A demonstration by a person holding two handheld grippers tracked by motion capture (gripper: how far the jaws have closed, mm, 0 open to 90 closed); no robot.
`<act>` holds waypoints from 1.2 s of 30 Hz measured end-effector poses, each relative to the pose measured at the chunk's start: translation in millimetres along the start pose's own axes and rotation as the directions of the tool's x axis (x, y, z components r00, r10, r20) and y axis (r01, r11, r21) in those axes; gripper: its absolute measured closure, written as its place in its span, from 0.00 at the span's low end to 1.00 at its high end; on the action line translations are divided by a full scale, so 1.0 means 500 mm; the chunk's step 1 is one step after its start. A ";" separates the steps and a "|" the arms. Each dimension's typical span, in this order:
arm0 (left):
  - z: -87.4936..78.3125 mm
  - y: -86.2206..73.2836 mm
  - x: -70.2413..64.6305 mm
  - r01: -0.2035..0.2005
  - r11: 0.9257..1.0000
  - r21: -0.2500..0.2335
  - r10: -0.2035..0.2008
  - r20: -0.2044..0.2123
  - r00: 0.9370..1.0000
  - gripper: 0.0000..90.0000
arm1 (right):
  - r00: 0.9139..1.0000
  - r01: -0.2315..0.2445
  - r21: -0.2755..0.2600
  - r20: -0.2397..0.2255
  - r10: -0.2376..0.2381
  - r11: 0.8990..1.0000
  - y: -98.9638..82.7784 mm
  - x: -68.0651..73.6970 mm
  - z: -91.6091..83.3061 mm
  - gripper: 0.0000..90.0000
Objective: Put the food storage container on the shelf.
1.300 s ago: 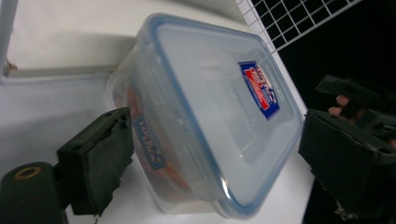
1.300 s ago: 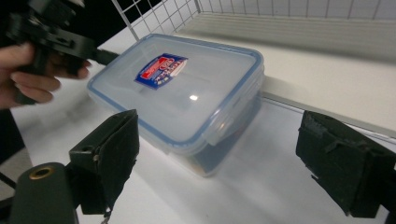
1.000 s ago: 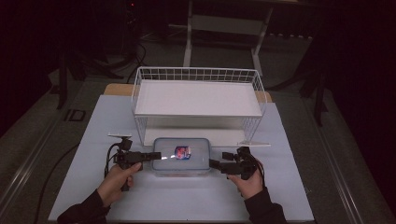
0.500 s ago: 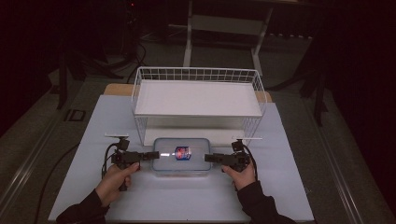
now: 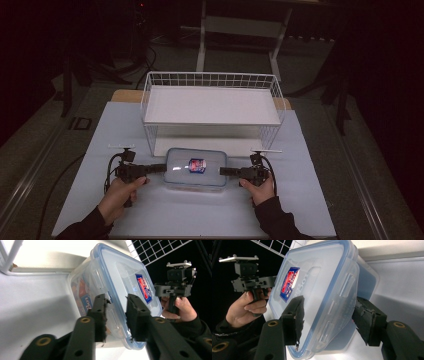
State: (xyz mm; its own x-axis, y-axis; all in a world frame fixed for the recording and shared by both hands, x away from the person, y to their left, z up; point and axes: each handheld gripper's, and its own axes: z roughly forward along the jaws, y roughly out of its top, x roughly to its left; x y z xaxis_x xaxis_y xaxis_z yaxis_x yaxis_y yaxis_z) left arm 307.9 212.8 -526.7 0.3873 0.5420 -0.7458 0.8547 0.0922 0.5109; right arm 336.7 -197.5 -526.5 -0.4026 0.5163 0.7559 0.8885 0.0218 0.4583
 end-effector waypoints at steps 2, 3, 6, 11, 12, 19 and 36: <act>0.007 0.002 -0.001 0.006 1.000 -0.009 -0.007 -0.017 1.000 0.62 | 1.000 -0.001 0.003 0.001 0.001 1.000 0.001 0.000 0.000 0.48; 0.010 0.004 0.001 0.014 1.000 -0.011 -0.015 -0.020 1.000 0.58 | 1.000 0.000 0.006 0.004 0.000 1.000 0.001 0.001 0.000 0.48; 0.018 0.008 0.011 0.072 0.997 0.007 -0.072 0.009 0.997 0.54 | 1.000 0.003 0.010 0.007 -0.003 1.000 0.002 0.003 -0.001 0.48; 0.024 0.011 0.016 0.100 0.994 0.047 -0.102 0.038 0.994 0.50 | 1.000 0.002 0.008 0.002 -0.002 1.000 0.002 0.002 -0.002 0.49; 0.023 0.011 0.015 0.094 0.994 0.050 -0.096 0.039 0.995 0.50 | 1.000 0.008 0.005 0.001 -0.008 1.000 0.001 0.003 -0.002 0.49; 0.015 0.005 -0.002 0.042 0.998 0.054 -0.043 0.019 0.999 0.53 | 0.999 0.040 0.002 0.017 -0.040 0.999 -0.004 0.020 -0.009 0.52; 0.005 -0.010 -0.056 -0.040 0.999 0.033 0.042 -0.056 0.998 0.58 | 0.990 0.129 -0.027 0.061 -0.127 0.991 -0.008 0.051 -0.023 0.54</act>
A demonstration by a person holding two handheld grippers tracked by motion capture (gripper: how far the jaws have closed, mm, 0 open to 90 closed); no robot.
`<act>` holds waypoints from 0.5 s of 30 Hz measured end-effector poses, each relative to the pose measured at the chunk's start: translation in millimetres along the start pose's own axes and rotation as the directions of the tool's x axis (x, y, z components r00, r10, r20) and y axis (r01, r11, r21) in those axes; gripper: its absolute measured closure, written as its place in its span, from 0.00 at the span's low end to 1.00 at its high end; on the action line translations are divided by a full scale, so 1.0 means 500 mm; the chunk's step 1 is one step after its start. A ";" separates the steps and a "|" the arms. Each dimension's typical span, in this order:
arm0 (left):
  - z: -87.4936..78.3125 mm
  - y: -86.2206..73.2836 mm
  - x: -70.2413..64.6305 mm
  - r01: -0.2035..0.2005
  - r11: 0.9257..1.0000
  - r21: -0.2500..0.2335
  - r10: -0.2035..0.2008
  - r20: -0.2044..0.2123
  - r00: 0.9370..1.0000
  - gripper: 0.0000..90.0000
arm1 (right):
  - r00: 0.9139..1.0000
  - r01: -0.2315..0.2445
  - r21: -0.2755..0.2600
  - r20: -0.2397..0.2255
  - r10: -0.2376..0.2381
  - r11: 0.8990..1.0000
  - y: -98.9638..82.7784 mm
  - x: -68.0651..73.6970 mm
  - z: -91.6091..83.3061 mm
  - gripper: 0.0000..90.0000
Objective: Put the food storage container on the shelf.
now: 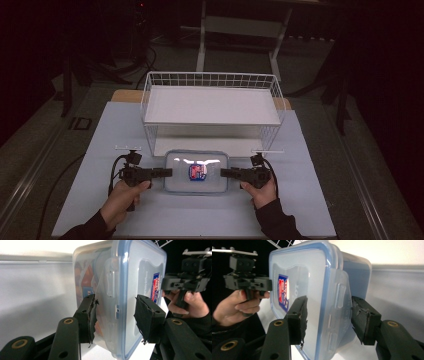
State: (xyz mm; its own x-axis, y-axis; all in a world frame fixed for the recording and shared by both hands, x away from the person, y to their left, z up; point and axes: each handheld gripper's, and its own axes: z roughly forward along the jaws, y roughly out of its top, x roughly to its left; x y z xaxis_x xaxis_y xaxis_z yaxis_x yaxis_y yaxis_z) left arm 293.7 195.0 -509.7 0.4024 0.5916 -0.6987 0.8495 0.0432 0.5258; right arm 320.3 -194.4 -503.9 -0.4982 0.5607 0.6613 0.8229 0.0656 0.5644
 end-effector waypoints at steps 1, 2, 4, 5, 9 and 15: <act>0.000 0.000 0.000 0.000 1.000 0.000 0.000 0.000 1.000 0.58 | 1.000 0.000 0.000 0.000 0.000 1.000 0.000 0.000 0.000 0.54; 0.002 0.001 0.000 0.003 1.000 0.000 -0.003 0.000 1.000 0.58 | 1.000 0.009 -0.003 0.001 -0.009 1.000 0.001 0.000 -0.001 0.54; 0.004 0.003 -0.001 0.006 1.000 0.001 -0.006 0.000 1.000 0.58 | 1.000 0.004 0.004 0.003 -0.004 1.000 0.001 -0.001 -0.003 0.54; 0.006 0.003 -0.003 0.009 1.000 0.002 -0.009 0.005 1.000 0.58 | 1.000 0.010 0.003 0.006 -0.010 1.000 0.001 -0.001 -0.005 0.54; 0.013 0.006 -0.011 0.006 1.000 0.002 -0.006 0.012 1.000 0.58 | 1.000 0.015 0.003 0.012 -0.015 1.000 0.006 -0.001 -0.018 0.54; 0.020 0.023 -0.030 -0.004 1.000 -0.024 0.004 0.010 1.000 0.58 | 0.999 0.033 -0.022 0.019 -0.033 0.999 0.023 0.000 -0.039 0.54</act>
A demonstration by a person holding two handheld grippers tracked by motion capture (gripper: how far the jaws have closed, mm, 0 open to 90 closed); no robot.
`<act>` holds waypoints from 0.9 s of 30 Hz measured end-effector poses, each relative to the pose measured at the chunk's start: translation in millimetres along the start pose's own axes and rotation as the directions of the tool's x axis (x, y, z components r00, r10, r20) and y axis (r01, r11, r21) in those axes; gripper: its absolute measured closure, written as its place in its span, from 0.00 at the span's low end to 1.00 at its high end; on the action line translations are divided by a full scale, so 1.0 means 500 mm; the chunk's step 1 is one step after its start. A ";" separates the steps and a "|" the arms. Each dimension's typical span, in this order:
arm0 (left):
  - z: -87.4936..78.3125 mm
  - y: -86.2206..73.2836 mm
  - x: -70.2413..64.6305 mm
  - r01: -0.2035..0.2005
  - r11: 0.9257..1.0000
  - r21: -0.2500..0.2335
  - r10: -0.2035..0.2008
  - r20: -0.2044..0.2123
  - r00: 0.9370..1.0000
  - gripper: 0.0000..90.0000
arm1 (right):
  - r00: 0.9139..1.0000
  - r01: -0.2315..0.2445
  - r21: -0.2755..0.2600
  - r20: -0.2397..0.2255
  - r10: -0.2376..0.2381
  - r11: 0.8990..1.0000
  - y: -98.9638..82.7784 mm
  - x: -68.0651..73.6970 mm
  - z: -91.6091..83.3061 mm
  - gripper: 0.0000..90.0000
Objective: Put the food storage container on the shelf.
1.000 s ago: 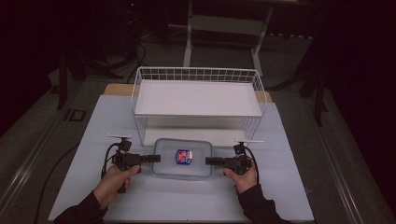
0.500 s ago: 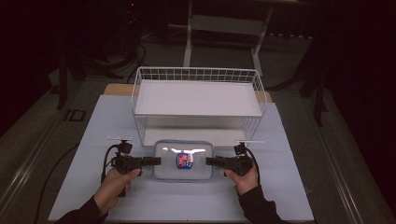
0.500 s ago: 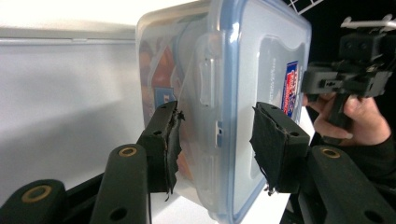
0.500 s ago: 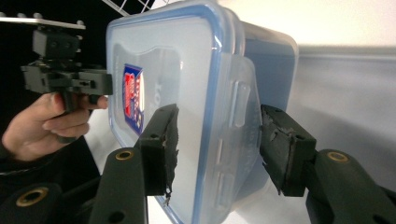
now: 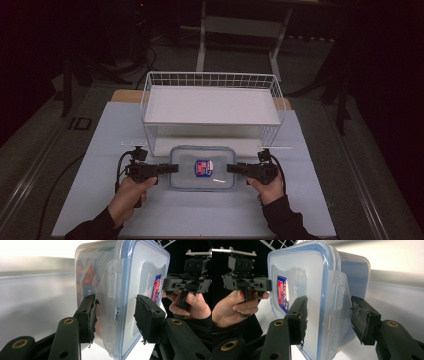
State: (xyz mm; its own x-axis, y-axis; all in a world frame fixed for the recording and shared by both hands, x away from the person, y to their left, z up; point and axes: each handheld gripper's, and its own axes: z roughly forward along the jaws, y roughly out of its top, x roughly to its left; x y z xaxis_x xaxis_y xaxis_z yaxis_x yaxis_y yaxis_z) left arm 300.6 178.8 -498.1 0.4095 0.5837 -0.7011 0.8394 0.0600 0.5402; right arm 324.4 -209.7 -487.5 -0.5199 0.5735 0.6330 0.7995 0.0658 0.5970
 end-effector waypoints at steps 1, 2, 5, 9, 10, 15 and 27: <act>0.002 0.004 -0.003 -0.002 1.000 -0.003 0.002 0.002 1.000 0.58 | 1.000 0.002 -0.002 0.001 -0.002 1.000 0.003 0.000 -0.003 0.54; 0.004 0.007 -0.006 -0.004 1.000 -0.004 0.004 0.002 1.000 0.58 | 1.000 0.006 -0.005 0.003 -0.006 1.000 0.008 0.000 -0.008 0.54; 0.013 0.015 -0.015 -0.008 1.000 -0.017 0.008 0.010 1.000 0.58 | 1.000 0.015 -0.014 0.008 -0.015 1.000 0.019 -0.002 -0.019 0.54; 0.031 0.026 -0.020 -0.013 1.000 -0.025 0.013 0.016 1.000 0.58 | 1.000 0.023 -0.034 0.015 -0.022 0.999 0.033 -0.012 -0.035 0.54; 0.034 0.028 -0.021 -0.013 1.000 -0.025 0.014 0.014 1.000 0.58 | 1.000 0.022 -0.034 0.015 -0.021 0.999 0.036 -0.015 -0.038 0.54; 0.057 0.040 -0.026 -0.039 0.998 -0.046 0.040 0.016 0.999 0.58 | 0.999 0.024 -0.040 0.023 -0.023 0.999 0.049 -0.032 -0.051 0.54; 0.109 0.047 -0.019 -0.046 0.996 -0.070 0.047 0.011 0.999 0.58 | 1.000 0.009 -0.081 0.031 -0.007 0.997 0.063 -0.083 -0.060 0.54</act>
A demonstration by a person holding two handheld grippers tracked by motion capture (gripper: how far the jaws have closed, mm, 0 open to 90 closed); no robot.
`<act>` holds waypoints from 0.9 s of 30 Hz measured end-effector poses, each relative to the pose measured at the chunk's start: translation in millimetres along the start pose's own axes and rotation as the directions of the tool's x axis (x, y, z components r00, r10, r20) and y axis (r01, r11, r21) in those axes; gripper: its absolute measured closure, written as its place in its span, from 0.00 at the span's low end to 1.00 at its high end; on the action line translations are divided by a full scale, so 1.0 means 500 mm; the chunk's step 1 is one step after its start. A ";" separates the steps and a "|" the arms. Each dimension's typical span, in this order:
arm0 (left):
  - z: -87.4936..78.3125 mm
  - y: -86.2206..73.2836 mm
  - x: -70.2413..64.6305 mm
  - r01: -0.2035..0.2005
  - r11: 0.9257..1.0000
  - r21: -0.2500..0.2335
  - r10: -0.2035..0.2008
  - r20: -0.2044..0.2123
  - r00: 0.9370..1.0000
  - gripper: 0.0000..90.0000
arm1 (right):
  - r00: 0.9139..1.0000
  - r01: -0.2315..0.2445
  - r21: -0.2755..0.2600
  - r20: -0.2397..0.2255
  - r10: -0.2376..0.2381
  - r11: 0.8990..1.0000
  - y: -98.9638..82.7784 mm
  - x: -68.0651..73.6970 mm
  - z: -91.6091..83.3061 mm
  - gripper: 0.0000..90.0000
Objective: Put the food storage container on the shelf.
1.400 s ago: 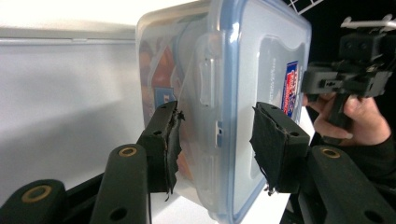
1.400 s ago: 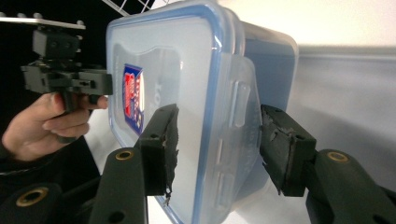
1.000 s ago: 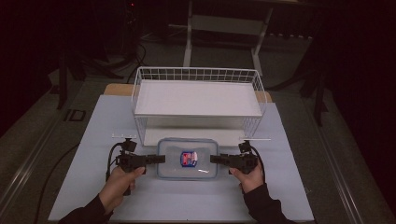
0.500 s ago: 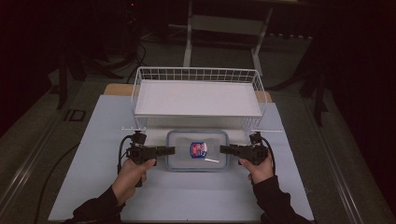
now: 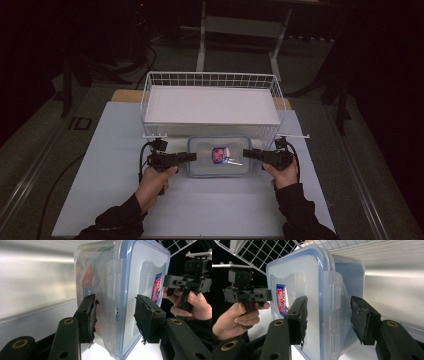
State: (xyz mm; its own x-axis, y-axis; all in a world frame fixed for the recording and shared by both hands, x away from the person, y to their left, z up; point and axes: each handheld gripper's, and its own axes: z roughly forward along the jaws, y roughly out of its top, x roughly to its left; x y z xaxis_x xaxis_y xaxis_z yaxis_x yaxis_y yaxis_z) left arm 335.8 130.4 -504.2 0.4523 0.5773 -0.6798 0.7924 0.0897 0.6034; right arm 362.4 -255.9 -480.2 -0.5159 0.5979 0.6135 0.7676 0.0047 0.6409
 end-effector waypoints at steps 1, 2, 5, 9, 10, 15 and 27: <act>0.003 0.001 0.002 -0.015 1.000 -0.008 0.015 -0.006 1.000 0.58 | 1.000 0.000 -0.001 0.000 0.000 1.000 -0.001 -0.004 0.000 0.55; 0.005 0.003 0.002 -0.019 1.000 -0.005 0.018 -0.006 1.000 0.58 | 1.000 0.000 -0.005 0.000 0.000 1.000 -0.001 -0.007 0.001 0.54; 0.011 0.010 0.006 -0.020 1.000 -0.012 0.020 -0.010 1.000 0.58 | 1.000 0.002 -0.015 0.002 -0.002 1.000 0.001 -0.015 0.004 0.54; 0.021 0.018 0.015 -0.038 0.999 -0.024 0.038 -0.015 0.999 0.58 | 1.000 0.004 -0.032 0.009 -0.004 0.999 0.005 -0.025 0.010 0.54; 0.023 0.020 0.016 -0.042 0.999 -0.025 0.042 -0.018 0.999 0.57 | 1.000 0.005 -0.042 0.012 -0.005 0.999 0.005 -0.027 0.011 0.54; 0.029 0.028 0.020 -0.053 0.998 -0.030 0.052 -0.026 0.998 0.57 | 0.999 0.016 -0.073 0.032 -0.014 0.997 0.006 -0.032 0.015 0.54; 0.028 0.035 0.033 -0.074 0.996 -0.051 0.072 -0.043 0.996 0.57 | 0.997 0.043 -0.117 0.063 -0.036 0.992 0.001 -0.040 0.039 0.53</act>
State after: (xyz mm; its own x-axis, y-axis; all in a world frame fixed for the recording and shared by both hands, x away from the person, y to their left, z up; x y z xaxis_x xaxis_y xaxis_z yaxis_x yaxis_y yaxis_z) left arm 362.8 130.0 -510.9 0.4900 0.6169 -0.6159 0.7346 0.0883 0.6728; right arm 380.6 -252.1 -501.1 -0.5184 0.6466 0.5596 0.6945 -0.0634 0.7167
